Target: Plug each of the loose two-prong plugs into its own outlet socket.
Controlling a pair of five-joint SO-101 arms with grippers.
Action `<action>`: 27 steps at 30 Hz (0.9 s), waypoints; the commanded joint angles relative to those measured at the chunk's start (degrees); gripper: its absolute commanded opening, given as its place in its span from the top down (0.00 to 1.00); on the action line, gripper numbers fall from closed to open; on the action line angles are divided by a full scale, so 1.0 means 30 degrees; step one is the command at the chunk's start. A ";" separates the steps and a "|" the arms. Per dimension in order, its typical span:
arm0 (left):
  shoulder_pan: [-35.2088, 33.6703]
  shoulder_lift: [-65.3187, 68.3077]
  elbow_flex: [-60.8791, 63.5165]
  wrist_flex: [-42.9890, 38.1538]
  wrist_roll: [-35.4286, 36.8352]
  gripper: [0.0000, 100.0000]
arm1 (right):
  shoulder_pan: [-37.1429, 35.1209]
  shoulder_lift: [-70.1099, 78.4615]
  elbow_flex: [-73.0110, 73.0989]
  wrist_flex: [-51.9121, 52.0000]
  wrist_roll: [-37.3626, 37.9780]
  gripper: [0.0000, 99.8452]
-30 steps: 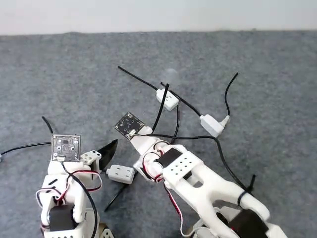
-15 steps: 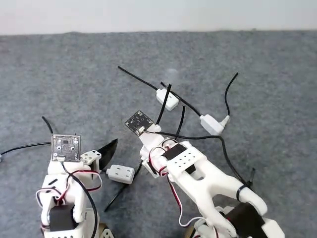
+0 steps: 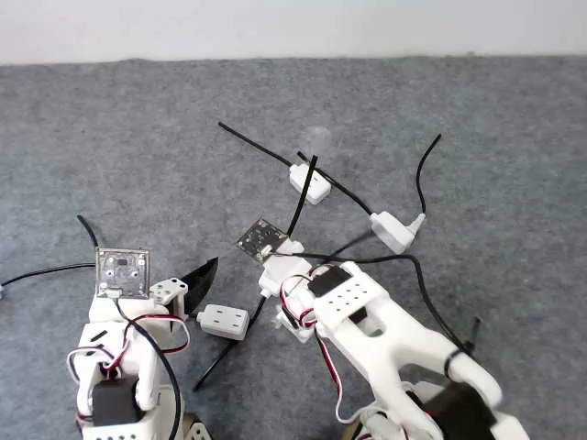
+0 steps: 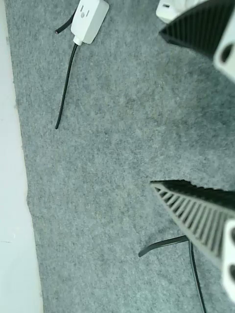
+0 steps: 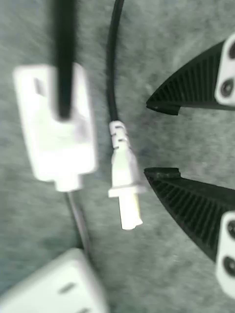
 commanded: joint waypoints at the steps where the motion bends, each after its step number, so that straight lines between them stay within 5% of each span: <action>1: -0.0117 -0.0234 -0.0132 -0.0615 0.0176 0.59 | 0.0571 -0.2330 -0.0117 0.1216 0.0498 0.82; 17: -0.0117 -0.0234 -0.0073 -0.0821 0.0147 0.59 | -0.1099 -0.3912 0.0703 0.1480 0.2842 0.81; 27: -0.0117 -0.0234 -0.0044 -0.0850 0.0147 0.59 | -0.0513 -0.3941 0.0674 0.5758 1.3802 0.81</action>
